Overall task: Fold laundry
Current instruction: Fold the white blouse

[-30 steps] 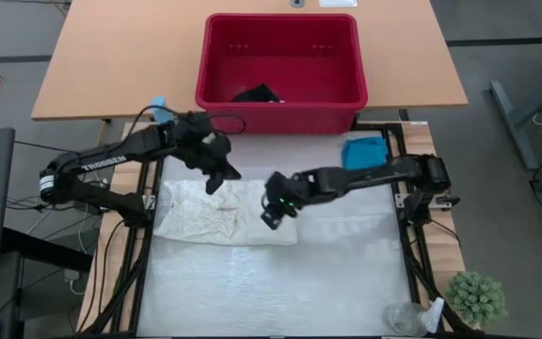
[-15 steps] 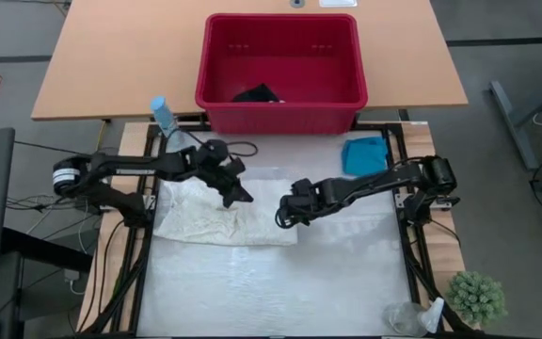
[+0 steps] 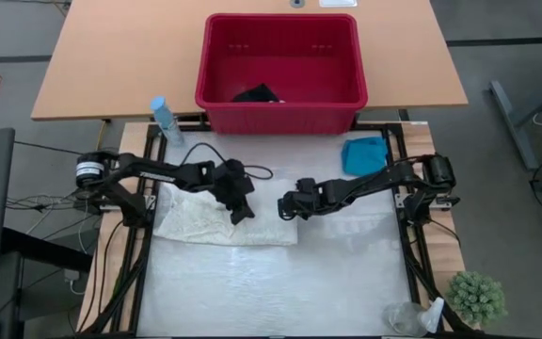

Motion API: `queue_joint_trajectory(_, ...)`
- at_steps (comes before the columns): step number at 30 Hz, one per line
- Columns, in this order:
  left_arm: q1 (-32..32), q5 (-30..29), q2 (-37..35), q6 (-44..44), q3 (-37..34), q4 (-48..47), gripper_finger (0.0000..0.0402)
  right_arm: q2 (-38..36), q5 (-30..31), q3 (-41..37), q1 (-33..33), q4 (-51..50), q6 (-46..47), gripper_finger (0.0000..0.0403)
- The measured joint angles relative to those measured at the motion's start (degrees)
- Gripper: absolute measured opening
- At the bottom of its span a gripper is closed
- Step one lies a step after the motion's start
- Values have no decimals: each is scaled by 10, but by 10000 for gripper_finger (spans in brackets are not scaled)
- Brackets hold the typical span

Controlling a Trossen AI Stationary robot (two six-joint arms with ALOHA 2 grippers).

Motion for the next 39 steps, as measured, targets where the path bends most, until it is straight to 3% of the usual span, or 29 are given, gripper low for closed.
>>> queue_joint_trajectory(10,-13,-49,34,50,0,-54,0,49,-11,-7,-7,65,-2,268)
queue_joint_trajectory(17,-13,-83,33,77,0,-76,0,85,-53,-5,-13,122,-17,263)
queue_joint_trajectory(21,-13,-93,33,81,0,-77,0,86,-58,-5,-18,106,-17,212)
queue_joint_trajectory(27,-10,-98,33,83,4,-69,0,87,-74,-6,-30,96,-53,56)
queue_joint_trajectory(31,5,-48,24,85,51,-104,0,83,-75,-6,-32,94,-69,49)
queue_joint_trajectory(34,18,-37,4,112,110,-198,0,84,-79,-6,-34,91,-67,49)
queue_joint_trajectory(39,23,-93,-50,186,151,-337,0,84,-79,-6,-34,83,-70,49)
